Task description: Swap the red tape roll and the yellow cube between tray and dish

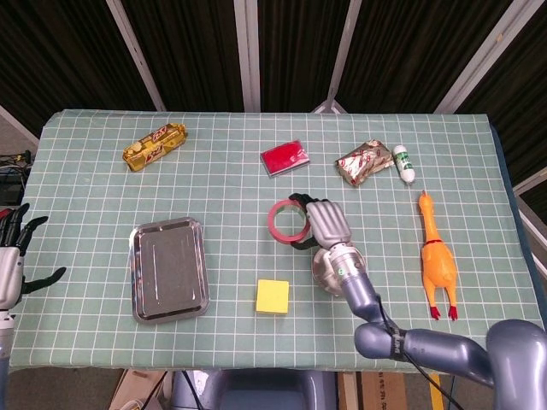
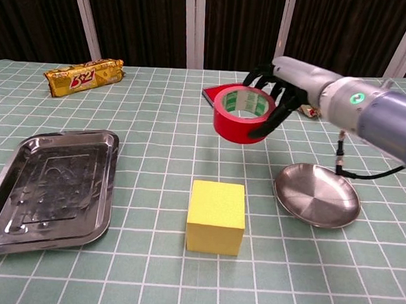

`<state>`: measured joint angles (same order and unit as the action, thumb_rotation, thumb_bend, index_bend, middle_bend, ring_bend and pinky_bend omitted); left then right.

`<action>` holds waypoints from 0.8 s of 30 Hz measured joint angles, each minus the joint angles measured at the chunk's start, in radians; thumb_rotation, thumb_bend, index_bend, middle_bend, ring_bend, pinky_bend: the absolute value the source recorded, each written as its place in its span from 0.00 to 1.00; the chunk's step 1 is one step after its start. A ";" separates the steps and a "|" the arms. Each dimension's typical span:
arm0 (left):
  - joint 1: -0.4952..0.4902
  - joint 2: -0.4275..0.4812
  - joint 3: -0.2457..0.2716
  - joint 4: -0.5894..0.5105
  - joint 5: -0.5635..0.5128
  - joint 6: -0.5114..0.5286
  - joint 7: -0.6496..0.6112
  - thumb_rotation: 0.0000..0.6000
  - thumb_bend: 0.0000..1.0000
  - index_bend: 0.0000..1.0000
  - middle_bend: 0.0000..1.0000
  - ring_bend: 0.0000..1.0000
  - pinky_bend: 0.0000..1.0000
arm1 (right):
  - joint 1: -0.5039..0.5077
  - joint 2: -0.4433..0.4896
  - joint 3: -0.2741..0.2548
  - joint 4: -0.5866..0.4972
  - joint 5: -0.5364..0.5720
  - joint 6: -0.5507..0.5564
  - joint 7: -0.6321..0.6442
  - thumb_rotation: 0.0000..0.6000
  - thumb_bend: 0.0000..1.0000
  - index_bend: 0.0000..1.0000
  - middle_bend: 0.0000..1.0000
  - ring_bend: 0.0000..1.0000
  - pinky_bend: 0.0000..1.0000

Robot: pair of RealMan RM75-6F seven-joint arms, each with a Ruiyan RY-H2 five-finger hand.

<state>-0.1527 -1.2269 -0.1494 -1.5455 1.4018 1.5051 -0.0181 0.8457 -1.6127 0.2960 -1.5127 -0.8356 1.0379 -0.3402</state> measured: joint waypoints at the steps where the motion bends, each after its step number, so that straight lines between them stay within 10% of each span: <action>1: 0.000 -0.001 0.002 -0.001 0.003 0.000 0.001 1.00 0.04 0.20 0.00 0.00 0.02 | -0.020 0.041 -0.011 -0.040 -0.008 0.004 0.000 1.00 0.12 0.36 0.39 0.59 0.37; 10: 0.005 -0.001 0.012 -0.013 0.024 0.013 0.009 1.00 0.04 0.20 0.00 0.00 0.02 | -0.177 0.263 -0.140 -0.245 -0.157 0.031 0.065 1.00 0.12 0.36 0.39 0.59 0.37; 24: 0.014 0.006 0.021 -0.025 0.043 0.028 0.007 1.00 0.04 0.20 0.00 0.00 0.02 | -0.272 0.206 -0.217 -0.124 -0.292 0.049 0.186 1.00 0.12 0.36 0.39 0.53 0.33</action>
<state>-0.1388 -1.2207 -0.1283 -1.5704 1.4449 1.5329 -0.0114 0.5738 -1.4067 0.0788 -1.6363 -1.1275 1.0870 -0.1542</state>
